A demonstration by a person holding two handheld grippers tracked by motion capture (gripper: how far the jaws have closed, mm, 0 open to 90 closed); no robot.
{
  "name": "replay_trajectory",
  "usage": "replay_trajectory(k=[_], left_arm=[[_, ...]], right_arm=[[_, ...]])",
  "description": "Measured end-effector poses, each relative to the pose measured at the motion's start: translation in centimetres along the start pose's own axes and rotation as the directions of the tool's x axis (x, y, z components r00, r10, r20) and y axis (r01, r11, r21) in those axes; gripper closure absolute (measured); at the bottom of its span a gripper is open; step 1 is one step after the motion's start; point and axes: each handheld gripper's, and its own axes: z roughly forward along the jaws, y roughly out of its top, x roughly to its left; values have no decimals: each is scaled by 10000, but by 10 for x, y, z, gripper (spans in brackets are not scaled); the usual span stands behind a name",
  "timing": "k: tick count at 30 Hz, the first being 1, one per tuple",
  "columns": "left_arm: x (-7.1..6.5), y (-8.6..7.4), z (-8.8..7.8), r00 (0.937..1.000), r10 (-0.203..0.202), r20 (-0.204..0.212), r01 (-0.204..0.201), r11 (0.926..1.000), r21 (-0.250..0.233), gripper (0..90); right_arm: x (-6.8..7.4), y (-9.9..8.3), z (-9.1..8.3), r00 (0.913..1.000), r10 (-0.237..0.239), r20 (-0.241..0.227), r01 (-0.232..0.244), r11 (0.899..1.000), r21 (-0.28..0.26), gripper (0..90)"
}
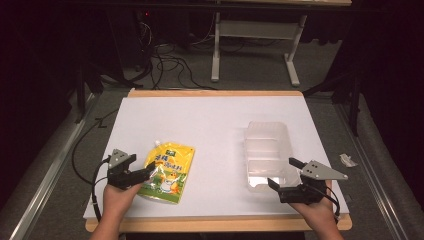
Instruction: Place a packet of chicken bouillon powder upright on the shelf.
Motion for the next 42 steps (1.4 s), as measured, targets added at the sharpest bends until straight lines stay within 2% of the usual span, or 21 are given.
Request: replay_trajectory(k=[1, 2, 3, 6, 9, 11, 12, 15, 16, 20, 22, 25, 27, 30, 33, 35, 37, 38, 39, 41, 42], left_arm=[[0, 0, 0, 10000, 0, 0, 0, 10000, 0, 211], [11, 3, 6, 9982, -549, 227, 547, 9984, 108, 211], [14, 3, 10, 9974, -659, 283, 653, 9977, 199, 211], [22, 4, 20, 9967, -740, 345, 718, 9956, 603, 211], [26, 5, 26, 9963, -771, 373, 743, 9947, 715, 216], [31, 6, 32, 9940, -983, 488, 943, 9925, 780, 225], [35, 7, 39, 9934, -965, 624, 896, 9903, 1062, 228], [37, 8, 47, 9912, -1056, 793, 957, 9882, 1197, 252], [39, 9, 53, 9890, -1156, 919, 1031, 9861, 1301, 264], [44, 9, 58, 9847, -1391, 1048, 1260, 9844, 1229, 334], [51, 8, 61, 9761, -1782, 1241, 1620, 9782, 1299, 357], [51, 8, 61, 9744, -1781, 1369, 1609, 9786, 1279, 401], [51, 7, 63, 9721, -1872, 1416, 1653, 9742, 1534, 442], [51, 7, 64, 9708, -1889, 1479, 1648, 9731, 1610, 488], [48, 8, 65, 9729, -1752, 1513, 1482, 9735, 1740, 512], [46, 8, 66, 9720, -1721, 1602, 1431, 9736, 1776, 568], [45, 8, 67, 9685, -1746, 1775, 1401, 9716, 1909, 588], [43, 8, 68, 9702, -1675, 1749, 1329, 9720, 1936, 622], [41, 9, 67, 9747, -1593, 1566, 1275, 9724, 1956, 687], [39, 9, 66, 9786, -1405, 1501, 1107, 9754, 1908, 773], [39, 9, 66, 9786, -1405, 1501, 1107, 9754, 1908, 805]], right_arm=[[0, 0, 0, 10000, 0, 0, 0, 10000, 0, 11], [0, 0, 1, 10000, -15, -31, 15, 10000, 3, 11], [0, 0, 1, 10000, 14, -41, -14, 10000, 32, 11], [0, -1, 2, 10000, -6, -70, 6, 10000, 71, 14], [0, -2, 3, 9999, 71, -98, -70, 9999, 124, 15], [1, -2, 5, 9997, 186, -134, -183, 9996, 201, 15], [0, -2, 5, 9998, 153, -147, -150, 9997, 194, 14], [0, -2, 6, 9998, 79, -182, -75, 9998, 184, 16], [1, -3, 6, 9997, 110, -196, -105, 9997, 237, 17], [3, -3, 8, 9998, 90, -190, -83, 9993, 355, 18], [4, -4, 9, 9998, -6, -222, 14, 9994, 340, 19], [4, -4, 9, 9997, 45, -224, -36, 9993, 376, 20], [4, -4, 9, 9997, 99, -243, -90, 9993, 369, 20], [4, -4, 9, 9997, 65, -238, -56, 9994, 346, 22], [5, -4, 9, 9997, 49, -231, -40, 9993, 377, 23], [5, -4, 10, 9997, 118, -233, -109, 9991, 405, 26], [5, -4, 10, 9997, 127, -231, -117, 9991, 412, 26], [4, -4, 10, 9997, 91, -232, -82, 9991, 404, 27], [4, -5, 9, 9996, 162, -212, -153, 9990, 418, 28], [3, -5, 9, 9996, 188, -213, -180, 9991, 384, 31], [3, -5, 9, 9996, 188, -213, -180, 9991, 384, 31]])
